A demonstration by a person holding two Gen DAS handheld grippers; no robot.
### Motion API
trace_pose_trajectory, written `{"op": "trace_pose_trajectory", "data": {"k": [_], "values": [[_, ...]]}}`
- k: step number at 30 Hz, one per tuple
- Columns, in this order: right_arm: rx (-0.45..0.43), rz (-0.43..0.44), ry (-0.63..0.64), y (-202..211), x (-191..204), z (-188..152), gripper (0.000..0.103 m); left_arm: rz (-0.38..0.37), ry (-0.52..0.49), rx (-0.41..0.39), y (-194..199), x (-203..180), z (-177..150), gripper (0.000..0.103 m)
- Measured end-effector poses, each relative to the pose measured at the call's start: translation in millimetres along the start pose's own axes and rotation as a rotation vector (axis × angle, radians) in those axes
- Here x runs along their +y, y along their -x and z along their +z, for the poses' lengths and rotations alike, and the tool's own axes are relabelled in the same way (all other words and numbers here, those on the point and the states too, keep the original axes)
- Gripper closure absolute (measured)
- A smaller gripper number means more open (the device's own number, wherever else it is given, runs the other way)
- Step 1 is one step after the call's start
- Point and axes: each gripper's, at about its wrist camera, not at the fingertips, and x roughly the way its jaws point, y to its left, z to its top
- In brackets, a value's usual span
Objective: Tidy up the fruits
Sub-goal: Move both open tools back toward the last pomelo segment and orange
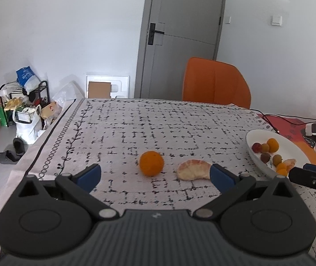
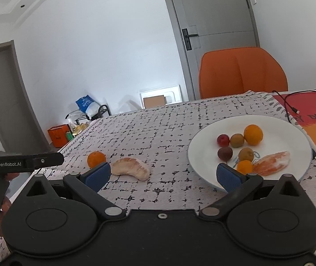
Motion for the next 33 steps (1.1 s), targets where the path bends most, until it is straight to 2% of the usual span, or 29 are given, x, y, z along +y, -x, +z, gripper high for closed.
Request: {"op": "trace_pose_trajectory", "data": {"k": [12, 18, 25, 30, 33], "values": [[0.033, 0.030, 0.030, -13.5, 14.9, -4.1, 0.000, 0.041, 0.036, 0.029, -0.7, 26.6, -8.2, 0.000], [0.056, 0.054, 0.054, -25.8, 22.2, -8.1, 0.002, 0.047, 0.039, 0.017, -2.0, 33.4, -11.7, 0.001], [0.091, 0.076, 0.099, -47.5, 29.4, -8.1, 0.013, 0.050, 0.035, 0.016, -8.3, 40.2, -15.3, 0.005], [0.120, 0.077, 0.149, -65.9, 34.5, -3.5, 0.016, 0.052, 0.039, 0.021, -15.0, 43.4, -16.0, 0.008], [0.142, 0.078, 0.172, -77.2, 35.9, -3.3, 0.021, 0.054, 0.036, 0.026, -19.5, 44.0, -16.3, 0.008]]}}
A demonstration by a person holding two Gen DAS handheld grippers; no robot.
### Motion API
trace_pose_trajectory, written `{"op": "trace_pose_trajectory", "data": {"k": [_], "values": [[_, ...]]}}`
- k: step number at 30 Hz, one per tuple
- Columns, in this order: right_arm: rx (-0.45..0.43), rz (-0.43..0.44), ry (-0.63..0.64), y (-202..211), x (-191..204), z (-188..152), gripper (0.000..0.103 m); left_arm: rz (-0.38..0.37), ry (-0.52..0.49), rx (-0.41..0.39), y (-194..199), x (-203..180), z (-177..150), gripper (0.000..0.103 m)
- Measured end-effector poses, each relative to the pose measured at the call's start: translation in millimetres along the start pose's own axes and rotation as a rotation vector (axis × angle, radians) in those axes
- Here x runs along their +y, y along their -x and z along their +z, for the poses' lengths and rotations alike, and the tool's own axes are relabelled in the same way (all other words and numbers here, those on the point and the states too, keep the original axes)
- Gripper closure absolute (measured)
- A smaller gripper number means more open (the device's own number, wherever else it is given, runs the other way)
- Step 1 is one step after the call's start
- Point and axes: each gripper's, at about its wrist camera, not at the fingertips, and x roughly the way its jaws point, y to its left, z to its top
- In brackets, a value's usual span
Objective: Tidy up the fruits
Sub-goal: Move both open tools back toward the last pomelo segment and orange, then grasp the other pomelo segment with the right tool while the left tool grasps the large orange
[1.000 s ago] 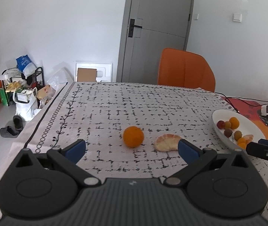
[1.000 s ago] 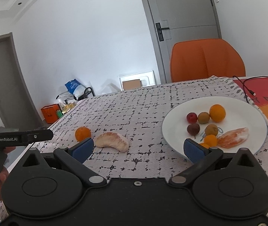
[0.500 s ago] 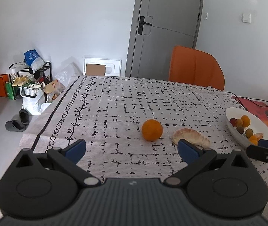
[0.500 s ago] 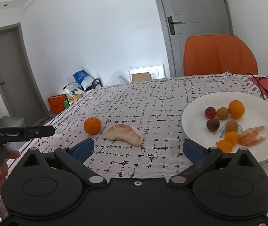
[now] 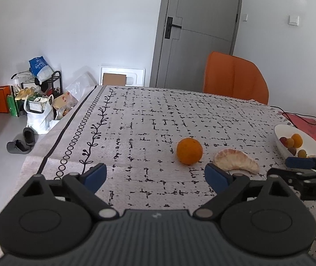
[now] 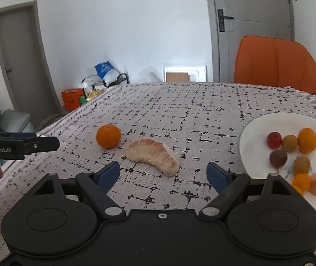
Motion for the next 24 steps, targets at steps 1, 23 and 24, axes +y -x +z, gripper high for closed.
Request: {"op": "trace_pose_trajectory", "data": {"k": [1, 23, 24], "values": [[0.008, -0.002, 0.005, -3.8, -0.2, 1.1, 0.024, 0.000, 0.002, 0.002, -1.6, 0.6, 0.2, 0.008], [0.107, 0.001, 0.114, -58.1, 4.9, 16.1, 0.040, -0.015, 0.021, 0.056, -33.9, 5.4, 4.7, 0.013], [0.104, 0.002, 0.114, -59.6, 5.1, 16.5, 0.040, -0.014, 0.022, 0.058, -35.2, 6.5, 4.9, 0.013]]}}
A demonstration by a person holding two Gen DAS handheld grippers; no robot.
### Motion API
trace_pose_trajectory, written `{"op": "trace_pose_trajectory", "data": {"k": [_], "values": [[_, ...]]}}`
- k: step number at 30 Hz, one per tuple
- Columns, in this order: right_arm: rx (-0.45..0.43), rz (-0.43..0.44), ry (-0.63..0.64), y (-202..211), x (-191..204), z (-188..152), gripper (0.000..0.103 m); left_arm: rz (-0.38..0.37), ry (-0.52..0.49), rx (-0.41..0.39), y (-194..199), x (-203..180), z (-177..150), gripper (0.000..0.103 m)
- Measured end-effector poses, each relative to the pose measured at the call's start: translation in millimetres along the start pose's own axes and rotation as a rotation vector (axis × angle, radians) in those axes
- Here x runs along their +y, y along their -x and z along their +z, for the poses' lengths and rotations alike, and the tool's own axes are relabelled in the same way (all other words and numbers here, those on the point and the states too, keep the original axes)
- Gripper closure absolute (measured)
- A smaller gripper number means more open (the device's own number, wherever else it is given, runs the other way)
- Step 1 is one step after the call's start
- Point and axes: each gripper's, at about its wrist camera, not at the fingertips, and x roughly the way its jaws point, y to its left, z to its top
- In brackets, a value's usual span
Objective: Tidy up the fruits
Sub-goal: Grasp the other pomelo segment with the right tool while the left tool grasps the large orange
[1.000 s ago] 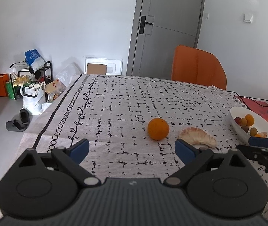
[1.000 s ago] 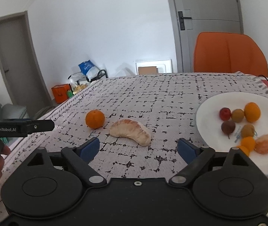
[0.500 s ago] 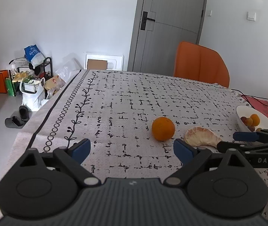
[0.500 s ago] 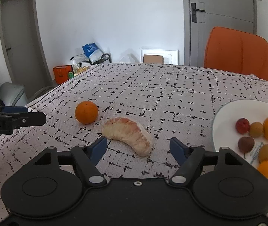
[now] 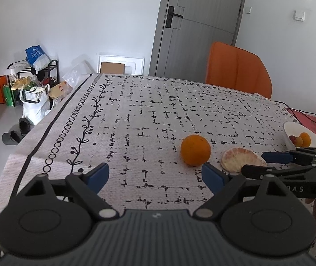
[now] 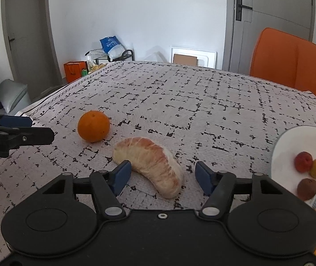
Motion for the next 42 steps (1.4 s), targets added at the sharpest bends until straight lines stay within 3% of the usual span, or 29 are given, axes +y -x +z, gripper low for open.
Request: {"op": "trace_pose_trajectory", "data": {"k": [16, 18, 20, 27, 35, 37, 42], "values": [[-0.009, 0.009, 0.012, -21.9, -1.7, 16.2, 0.040, -0.013, -0.003, 0.017, -21.8, -1.2, 10.0, 0.013], [-0.012, 0.016, 0.014, -23.2, -1.3, 17.5, 0.042, -0.018, -0.008, 0.016, -24.2, -4.5, 11.5, 0.013], [-0.018, 0.035, 0.017, -22.4, -1.4, 16.9, 0.061, -0.024, -0.014, 0.012, -25.2, -7.6, 13.2, 0.015], [-0.016, 0.060, 0.001, -12.3, -6.7, 14.0, 0.065, -0.036, -0.027, 0.009, -31.1, -17.3, 18.6, 0.018], [-0.034, 0.035, -0.055, 5.2, -15.1, 5.8, 0.065, -0.068, -0.050, 0.017, -43.0, -31.7, 18.7, 0.028], [-0.047, 0.027, -0.066, 11.3, -16.1, 5.3, 0.065, -0.077, -0.048, 0.027, -46.7, -33.6, 19.0, 0.036], [-0.080, 0.008, -0.097, 26.6, -22.4, 4.8, 0.065, -0.074, -0.071, 0.024, -53.4, -39.6, 20.8, 0.043]]}}
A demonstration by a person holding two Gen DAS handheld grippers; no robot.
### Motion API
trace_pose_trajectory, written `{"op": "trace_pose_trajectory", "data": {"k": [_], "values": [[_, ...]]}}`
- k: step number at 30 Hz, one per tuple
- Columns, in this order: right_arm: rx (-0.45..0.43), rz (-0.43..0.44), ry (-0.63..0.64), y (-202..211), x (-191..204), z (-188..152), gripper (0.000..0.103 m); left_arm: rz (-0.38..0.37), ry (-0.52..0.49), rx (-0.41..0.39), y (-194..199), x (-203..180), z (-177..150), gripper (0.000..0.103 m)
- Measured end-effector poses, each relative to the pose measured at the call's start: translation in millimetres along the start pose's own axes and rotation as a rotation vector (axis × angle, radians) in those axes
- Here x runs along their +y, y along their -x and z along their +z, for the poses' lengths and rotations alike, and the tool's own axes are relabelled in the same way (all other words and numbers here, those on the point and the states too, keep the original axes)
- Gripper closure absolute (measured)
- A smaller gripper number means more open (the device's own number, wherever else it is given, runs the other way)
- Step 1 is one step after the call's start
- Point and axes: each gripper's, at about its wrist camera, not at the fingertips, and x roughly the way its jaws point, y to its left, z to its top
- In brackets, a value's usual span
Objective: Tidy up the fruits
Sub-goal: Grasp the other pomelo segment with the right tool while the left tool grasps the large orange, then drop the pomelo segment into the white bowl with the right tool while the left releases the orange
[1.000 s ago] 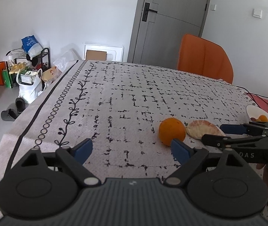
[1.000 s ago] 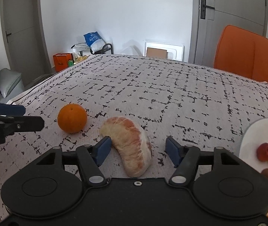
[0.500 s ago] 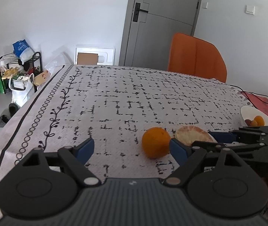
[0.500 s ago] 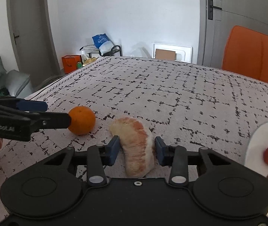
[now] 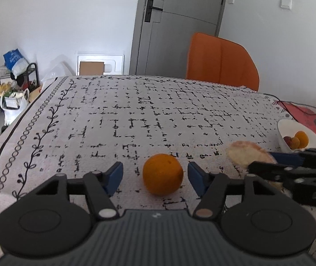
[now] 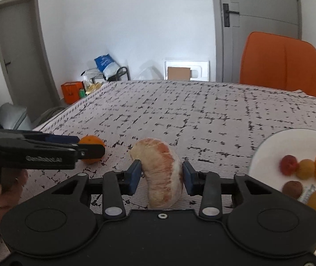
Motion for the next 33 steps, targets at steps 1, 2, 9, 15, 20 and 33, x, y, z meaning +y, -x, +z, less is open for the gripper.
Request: {"op": "trace_pose_trajectory", "data": {"k": [1, 2, 9, 15, 20, 33], "values": [[-0.005, -0.005, -0.004, 2.8, -1.4, 0.2, 0.065, -0.005, -0.004, 0.003, -1.8, -1.0, 0.2, 0.050], [-0.011, -0.011, -0.010, 5.7, -3.3, 0.5, 0.065, -0.008, -0.004, 0.011, -3.7, -1.3, 0.5, 0.056], [-0.055, -0.040, -0.035, 27.4, -13.3, 1.3, 0.065, -0.020, -0.022, -0.012, 3.0, -13.5, -0.7, 0.065], [-0.089, -0.070, -0.062, 46.7, -28.1, -0.6, 0.065, -0.056, -0.044, -0.037, 15.1, -33.3, 3.2, 0.065], [-0.111, -0.094, -0.085, 60.3, -40.2, -4.5, 0.065, -0.084, -0.065, -0.052, 22.9, -54.3, 6.2, 0.065], [-0.154, -0.172, -0.130, 97.1, -74.6, -17.8, 0.065, -0.172, -0.117, -0.082, 34.4, -107.5, 10.7, 0.065]]}}
